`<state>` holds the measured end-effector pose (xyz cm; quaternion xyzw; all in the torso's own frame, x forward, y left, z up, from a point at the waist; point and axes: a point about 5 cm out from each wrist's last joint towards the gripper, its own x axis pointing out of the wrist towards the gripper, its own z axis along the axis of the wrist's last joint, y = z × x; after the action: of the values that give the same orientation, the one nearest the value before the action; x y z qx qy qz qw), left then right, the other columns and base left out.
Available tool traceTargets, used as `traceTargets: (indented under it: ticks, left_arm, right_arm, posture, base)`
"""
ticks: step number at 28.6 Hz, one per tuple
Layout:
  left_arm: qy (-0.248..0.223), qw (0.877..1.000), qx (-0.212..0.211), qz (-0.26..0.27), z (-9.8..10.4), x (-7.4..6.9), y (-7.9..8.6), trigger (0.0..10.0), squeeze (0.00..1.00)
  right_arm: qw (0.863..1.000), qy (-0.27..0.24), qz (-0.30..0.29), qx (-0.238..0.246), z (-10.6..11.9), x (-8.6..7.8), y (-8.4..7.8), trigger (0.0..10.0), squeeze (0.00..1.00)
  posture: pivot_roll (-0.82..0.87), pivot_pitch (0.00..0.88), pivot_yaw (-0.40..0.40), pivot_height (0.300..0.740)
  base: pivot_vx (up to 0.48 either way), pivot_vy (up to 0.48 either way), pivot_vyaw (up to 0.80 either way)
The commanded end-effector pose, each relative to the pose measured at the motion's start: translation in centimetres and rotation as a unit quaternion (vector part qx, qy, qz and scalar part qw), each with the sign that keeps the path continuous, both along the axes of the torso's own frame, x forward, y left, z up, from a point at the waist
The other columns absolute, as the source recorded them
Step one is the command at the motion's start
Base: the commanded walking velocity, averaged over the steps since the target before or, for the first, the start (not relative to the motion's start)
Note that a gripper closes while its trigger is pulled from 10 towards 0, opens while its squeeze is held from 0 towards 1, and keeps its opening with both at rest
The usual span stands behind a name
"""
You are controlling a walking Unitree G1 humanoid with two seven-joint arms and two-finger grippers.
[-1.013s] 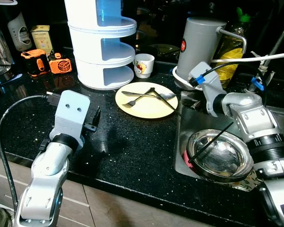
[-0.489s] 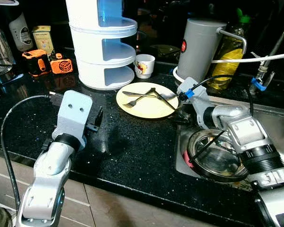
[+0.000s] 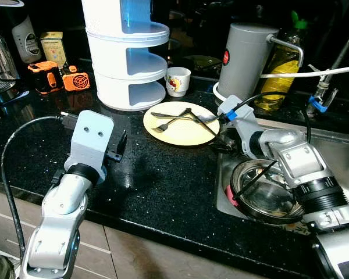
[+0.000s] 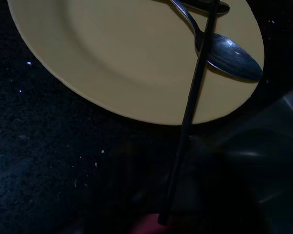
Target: Kitchen organization
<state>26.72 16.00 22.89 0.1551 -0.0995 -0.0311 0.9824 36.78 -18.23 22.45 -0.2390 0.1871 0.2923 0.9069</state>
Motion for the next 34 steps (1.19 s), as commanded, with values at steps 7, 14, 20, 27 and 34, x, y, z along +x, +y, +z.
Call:
traceTargets:
  ticks: [7, 14, 20, 27, 34]
  left_arm:
    - [0.000, 1.000, -0.009, -0.006, 0.1, 0.1, -0.2, 10.0, 0.00]
    - [0.002, 1.000, -0.015, -0.007, 0.0, 0.2, -0.2, 10.0, 0.00]
    - [0.004, 1.000, -0.018, -0.007, 0.0, 0.3, -0.2, 10.0, 0.00]
    - [0.004, 1.000, -0.019, -0.009, -0.1, 0.3, -0.2, 10.0, 0.00]
    - [0.005, 1.000, -0.020, -0.011, -0.2, 0.3, -0.3, 10.0, 0.00]
  right_arm:
    - [1.000, 0.006, 0.000, -0.006, -0.1, -0.1, 0.2, 0.0, 0.00]
    - [1.000, 0.004, -0.002, -0.010, -0.2, -0.1, 0.2, 0.0, 0.00]
    - [0.999, -0.022, -0.005, 0.031, 0.6, 0.2, 0.6, 0.0, 0.00]
    - [0.984, -0.049, 0.020, 0.172, 2.6, 0.3, 1.8, 0.0, 0.00]
    - [0.961, -0.039, 0.036, 0.272, 2.5, -0.6, 1.1, 0.0, 0.00]
  posture:
    - [0.10, 0.000, -0.068, 0.740]
    - [0.10, 0.000, -0.066, 0.740]
    - [0.10, 0.000, -0.065, 0.740]
    - [0.09, 0.000, -0.065, 0.740]
    - [0.09, 0.000, -0.066, 0.740]
  base:
    - [0.000, 0.000, 0.00]
    - [0.000, 0.000, 0.00]
    - [0.000, 0.000, 0.00]
    - [0.000, 0.000, 0.00]
    - [0.000, 0.000, 0.00]
